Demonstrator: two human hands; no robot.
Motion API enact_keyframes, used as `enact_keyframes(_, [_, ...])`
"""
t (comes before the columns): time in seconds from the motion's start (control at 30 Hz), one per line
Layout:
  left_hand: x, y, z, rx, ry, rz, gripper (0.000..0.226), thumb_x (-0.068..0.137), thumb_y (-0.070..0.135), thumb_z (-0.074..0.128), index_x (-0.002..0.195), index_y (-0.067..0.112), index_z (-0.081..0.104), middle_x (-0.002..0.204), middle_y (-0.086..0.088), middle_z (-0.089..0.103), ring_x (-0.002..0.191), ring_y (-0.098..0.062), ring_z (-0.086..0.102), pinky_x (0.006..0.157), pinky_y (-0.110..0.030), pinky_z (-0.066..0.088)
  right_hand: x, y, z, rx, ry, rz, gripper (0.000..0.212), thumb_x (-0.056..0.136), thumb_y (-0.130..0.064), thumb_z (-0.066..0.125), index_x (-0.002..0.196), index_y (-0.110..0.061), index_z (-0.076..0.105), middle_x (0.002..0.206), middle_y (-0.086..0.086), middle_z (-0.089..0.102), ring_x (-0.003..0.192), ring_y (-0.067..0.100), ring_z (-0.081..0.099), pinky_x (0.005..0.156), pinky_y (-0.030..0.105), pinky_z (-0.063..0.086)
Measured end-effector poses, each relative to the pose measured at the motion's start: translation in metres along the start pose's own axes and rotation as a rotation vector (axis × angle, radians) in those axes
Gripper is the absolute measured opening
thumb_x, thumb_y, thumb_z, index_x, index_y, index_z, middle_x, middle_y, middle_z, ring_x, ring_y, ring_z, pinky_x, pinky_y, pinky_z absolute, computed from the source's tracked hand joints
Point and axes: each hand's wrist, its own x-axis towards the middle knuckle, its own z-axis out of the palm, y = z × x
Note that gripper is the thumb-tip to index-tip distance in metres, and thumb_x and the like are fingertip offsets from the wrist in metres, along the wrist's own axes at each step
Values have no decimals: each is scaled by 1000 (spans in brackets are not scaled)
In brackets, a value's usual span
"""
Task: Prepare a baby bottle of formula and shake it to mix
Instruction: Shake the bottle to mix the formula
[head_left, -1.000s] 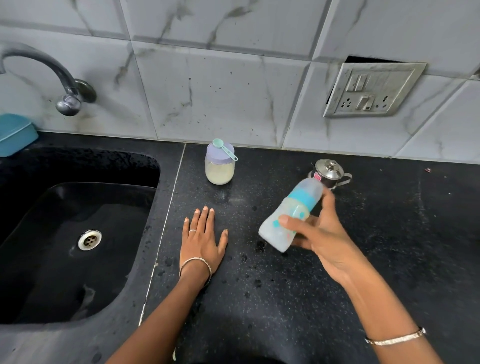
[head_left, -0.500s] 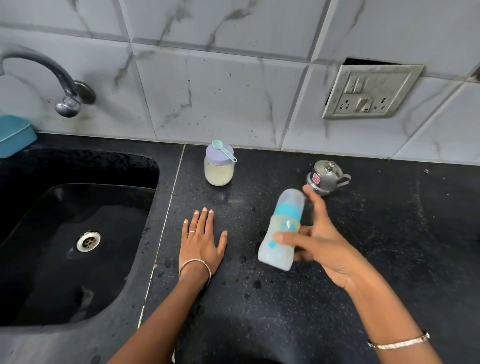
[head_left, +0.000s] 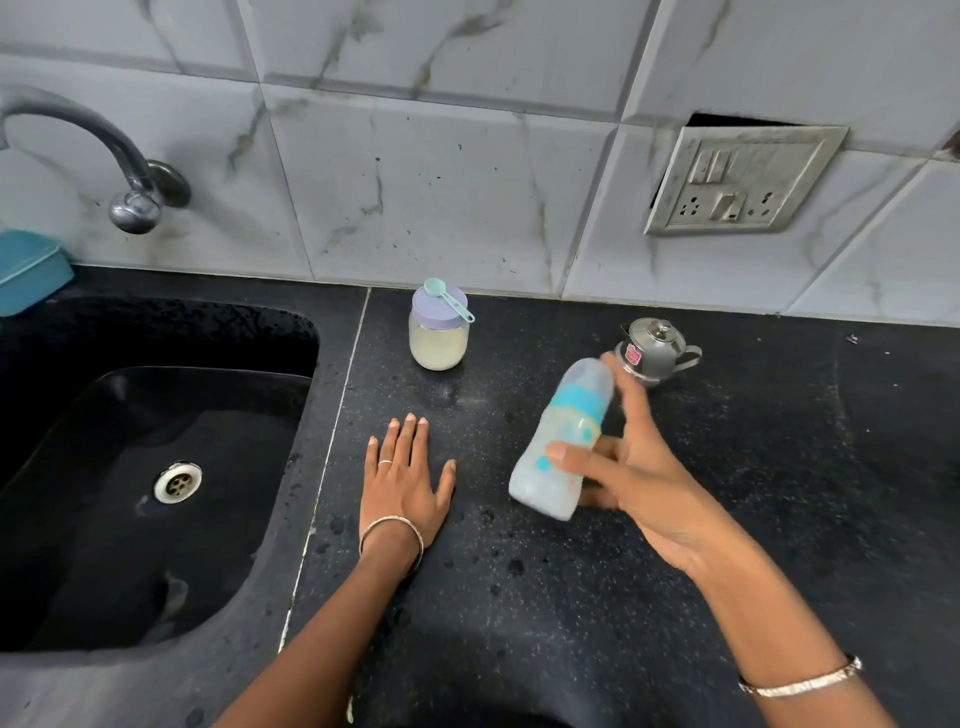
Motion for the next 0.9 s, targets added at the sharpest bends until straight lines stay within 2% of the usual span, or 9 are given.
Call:
enact_keyframes(0.07, [0, 0, -1, -3, -1, 1, 83, 93, 62, 4, 160, 17, 20, 168, -2, 19, 156, -21, 11, 127, -43, 5, -5, -1, 0, -73, -72, 43, 116, 66, -19, 90, 147, -67, 22, 111, 17, 77, 100, 28, 77, 73, 41, 64])
enact_keyframes(0.13, [0, 0, -1, -2, 1, 1, 83, 92, 63, 3, 160, 17, 20, 168, -2, 19, 156, -21, 10, 127, -43, 4, -3, -3, 0, -15, -4, 25, 120, 63, -21, 90, 149, -65, 20, 105, 16, 78, 97, 26, 78, 72, 42, 65])
enact_keyframes(0.23, [0, 1, -1, -9, -4, -2, 82, 93, 63, 5, 160, 17, 19, 168, -1, 18, 156, -20, 9, 127, -42, 4, 4, -1, 0, 152, 109, -61, 110, 77, -10, 83, 150, -62, 19, 116, 12, 72, 99, 19, 78, 72, 37, 64])
enact_keyframes(0.33, [0, 0, 0, -6, -1, -1, 82, 93, 63, 5, 160, 17, 20, 168, -1, 19, 156, -20, 10, 127, -43, 4, 0, -3, 2, 21, 0, -4, 120, 67, -14, 90, 148, -68, 19, 123, 14, 69, 110, 27, 74, 77, 43, 65])
enact_keyframes(0.43, [0, 0, -1, -4, -4, -5, 82, 92, 63, 4, 160, 18, 19, 168, -1, 18, 156, -20, 9, 127, -42, 3, -3, -3, 2, -72, -50, 56, 126, 57, -22, 95, 147, -70, 21, 113, 20, 75, 104, 30, 76, 82, 50, 64])
enact_keyframes(0.57, [0, 1, -2, -9, -9, -3, 83, 92, 63, 3, 160, 18, 17, 168, -1, 16, 156, -20, 8, 127, -42, 2, 5, 1, 3, 118, 96, 13, 102, 77, -4, 85, 152, -47, 30, 115, 13, 72, 99, 21, 77, 73, 38, 65])
enact_keyframes(0.73, [0, 0, -2, -4, -10, 0, 82, 93, 62, 5, 160, 18, 17, 168, -1, 17, 156, -20, 8, 127, -42, 2, -3, -1, 0, -87, -99, 74, 98, 68, -4, 91, 141, -48, 43, 109, 14, 78, 100, 25, 78, 71, 37, 64])
enact_keyframes(0.83, [1, 0, -1, -10, -5, -2, 82, 93, 62, 5, 160, 17, 18, 168, -1, 17, 156, -20, 8, 127, -42, 3, 5, 1, 0, 131, 69, 33, 73, 72, -13, 87, 136, -28, 56, 105, 7, 81, 99, 22, 79, 71, 35, 64])
enact_keyframes(0.9, [0, 0, -1, -8, -10, -3, 82, 93, 62, 5, 160, 17, 17, 168, -1, 16, 156, -20, 8, 127, -42, 3, 6, 3, 0, 196, 96, 34, 55, 78, -14, 82, 129, -18, 63, 110, 7, 80, 101, 20, 78, 73, 33, 63])
